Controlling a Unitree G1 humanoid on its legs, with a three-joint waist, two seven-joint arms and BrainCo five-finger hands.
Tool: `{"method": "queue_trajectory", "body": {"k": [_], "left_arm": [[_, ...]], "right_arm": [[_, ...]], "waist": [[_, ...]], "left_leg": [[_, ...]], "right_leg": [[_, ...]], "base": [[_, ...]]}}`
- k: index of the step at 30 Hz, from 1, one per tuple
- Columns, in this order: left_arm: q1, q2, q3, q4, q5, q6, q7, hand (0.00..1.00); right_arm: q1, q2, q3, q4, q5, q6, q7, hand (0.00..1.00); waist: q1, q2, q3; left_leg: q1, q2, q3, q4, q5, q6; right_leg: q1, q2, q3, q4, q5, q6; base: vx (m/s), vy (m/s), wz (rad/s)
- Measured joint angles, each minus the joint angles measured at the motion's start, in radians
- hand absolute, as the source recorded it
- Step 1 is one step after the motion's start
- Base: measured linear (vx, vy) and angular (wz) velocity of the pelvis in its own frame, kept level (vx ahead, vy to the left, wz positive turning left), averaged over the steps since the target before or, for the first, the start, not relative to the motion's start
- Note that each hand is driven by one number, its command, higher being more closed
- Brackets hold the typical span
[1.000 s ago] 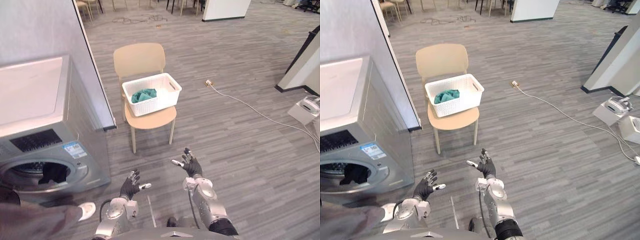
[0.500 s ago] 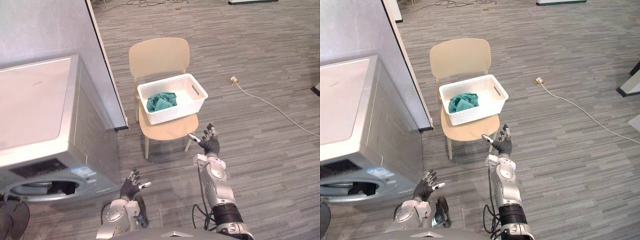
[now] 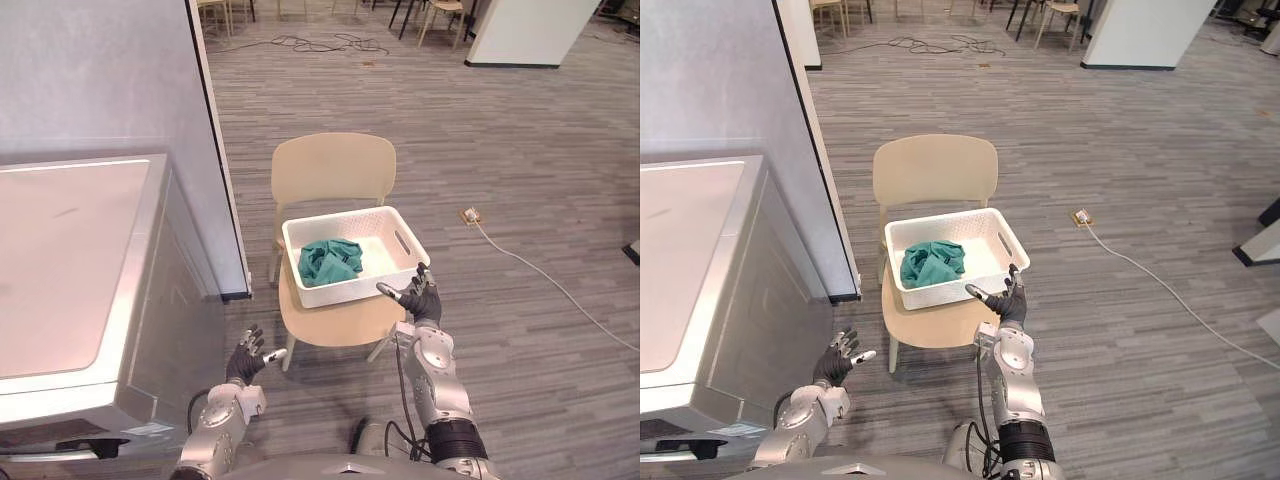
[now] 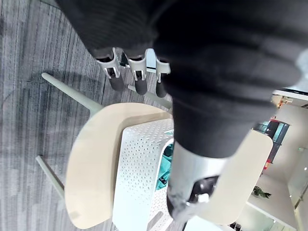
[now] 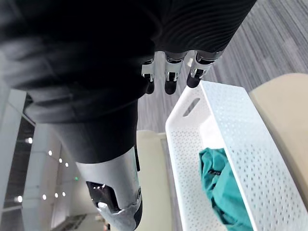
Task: Pick up the laundry basket with both hands and put the clothes into the washing machine.
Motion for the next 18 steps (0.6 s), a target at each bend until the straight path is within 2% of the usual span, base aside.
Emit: {"method": "queue_trajectory", "body": {"k": [1, 2, 3, 5, 6, 7, 8, 9, 10, 11, 12, 14, 15, 18], "left_arm": [[0.002, 0.001, 0.016, 0.007, -0.003, 0.0, 0.001, 0.0], [0.006, 0.01, 0.02, 0.014, -0.01, 0.0, 0.001, 0.0], [0.006, 0.007, 0.02, 0.033, -0.012, 0.0, 0.001, 0.0], [0.025, -0.013, 0.018, 0.046, -0.018, 0.0, -0.001, 0.0], [0.044, -0.027, 0.025, 0.051, -0.019, 0.0, -0.001, 0.0], [0.052, -0.033, 0.032, 0.056, -0.019, 0.0, 0.0, 0.0], [0.057, -0.046, 0.058, 0.088, -0.021, 0.0, 0.001, 0.0], [0.058, -0.048, 0.066, 0.097, -0.025, 0.0, 0.005, 0.0], [0.063, -0.05, 0.08, 0.099, -0.042, 0.0, 0.014, 0.0], [0.064, -0.048, 0.086, 0.1, -0.055, 0.0, 0.02, 0.0], [0.065, -0.049, 0.094, 0.104, -0.091, 0.0, 0.023, 0.0], [0.081, -0.056, 0.093, 0.103, -0.126, 0.0, 0.021, 0.0], [0.093, -0.063, 0.089, 0.099, -0.125, 0.001, 0.019, 0.0], [0.108, -0.062, 0.062, 0.074, -0.125, 0.002, 0.018, 0.0]], "right_arm": [[0.002, -0.001, -0.007, 0.0, -0.026, 0.009, 0.011, 0.0], [0.018, -0.005, -0.016, -0.005, -0.036, 0.011, 0.016, 0.0], [0.032, -0.024, -0.025, -0.008, -0.036, 0.012, 0.017, 0.0], [0.066, -0.056, -0.049, -0.014, -0.037, 0.012, 0.03, 0.0], [0.072, -0.075, -0.061, -0.014, -0.053, 0.012, 0.038, 0.0], [0.072, -0.081, -0.062, -0.016, -0.059, 0.012, 0.04, 0.0], [0.073, -0.079, -0.06, -0.033, -0.067, 0.012, 0.041, 0.0], [0.073, -0.071, -0.059, -0.039, -0.066, 0.012, 0.041, 0.0], [0.076, -0.052, -0.056, -0.048, -0.056, 0.01, 0.04, 0.0], [0.079, -0.049, -0.05, -0.05, -0.047, 0.006, 0.039, 0.0], [0.086, -0.047, -0.03, -0.05, -0.023, -0.003, 0.039, 0.0], [0.083, -0.048, 0.001, -0.061, -0.032, -0.004, 0.039, 0.0], [0.084, -0.05, 0.011, -0.088, -0.083, -0.004, 0.039, 0.0], [0.076, -0.06, 0.013, -0.104, -0.196, -0.004, 0.037, 0.0]], "waist": [[0.0, -0.022, -0.003], [0.002, -0.044, -0.008], [0.003, -0.041, -0.01], [-0.003, -0.005, -0.018], [0.001, 0.021, -0.03], [0.003, 0.034, -0.034], [0.002, 0.065, -0.047], [0.001, 0.073, -0.049], [-0.004, 0.065, -0.043], [-0.004, 0.064, -0.04], [0.003, 0.054, -0.033], [0.023, 0.041, -0.023], [0.026, 0.046, -0.021], [0.028, 0.052, -0.022]], "left_leg": [[-0.001, 0.016, -0.025, 0.022, -0.023, -0.036], [0.002, 0.023, -0.066, 0.044, -0.055, -0.073], [0.01, 0.048, -0.106, 0.048, -0.068, -0.099], [0.014, 0.097, -0.172, 0.014, -0.067, -0.138], [0.012, 0.136, -0.201, -0.018, -0.06, -0.162], [0.008, 0.156, -0.212, -0.034, -0.053, -0.167], [-0.003, 0.197, -0.24, -0.056, 0.003, -0.167], [-0.014, 0.21, -0.245, -0.046, 0.03, -0.156], [-0.053, 0.23, -0.254, 0.016, 0.082, -0.108], [-0.077, 0.242, -0.256, 0.057, 0.105, -0.075], [-0.12, 0.266, -0.254, 0.139, 0.151, -0.022], [-0.174, 0.29, -0.192, 0.265, 0.152, -0.007], [-0.204, 0.289, -0.14, 0.293, 0.142, -0.003], [-0.26, 0.257, -0.083, 0.227, 0.141, -0.002]], "right_leg": [[0.017, -0.008, 0.028, -0.05, 0.022, 0.005], [0.036, -0.022, 0.042, -0.06, 0.052, 0.044], [0.046, 0.0, 0.029, -0.018, 0.086, 0.052], [0.037, 0.046, 0.011, 0.069, 0.089, 0.05], [0.007, 0.076, -0.012, 0.129, 0.046, 0.031], [-0.006, 0.093, -0.027, 0.148, 0.026, 0.019], [-0.016, 0.124, -0.075, 0.184, -0.024, -0.012], [-0.01, 0.131, -0.091, 0.191, -0.028, -0.021], [0.025, 0.14, -0.135, 0.18, -0.041, -0.039], [0.054, 0.15, -0.157, 0.163, -0.044, -0.05], [0.111, 0.17, -0.194, 0.122, -0.047, -0.071], [0.19, 0.186, -0.24, 0.056, -0.041, -0.089], [0.223, 0.189, -0.265, 0.023, -0.04, -0.09], [0.236, 0.185, -0.306, 0.004, -0.039, -0.088]], "base": [[0.14, -0.451, 0.49], [0.19, -0.606, 0.69], [0.16, -0.532, 0.77], [0.2, -0.478, 0.82], [0.21, -0.421, 0.58], [0.31, -0.437, 0.47], [0.29, -0.337, 0.44], [0.36, -0.424, 0.73], [0.24, -0.316, 0.65], [0.29, -0.402, 0.84], [0.28, -0.345, 0.67], [0.27, -0.308, 0.54], [0.18, -0.17, 0.43], [0.12, -0.028, 0.5]]}}
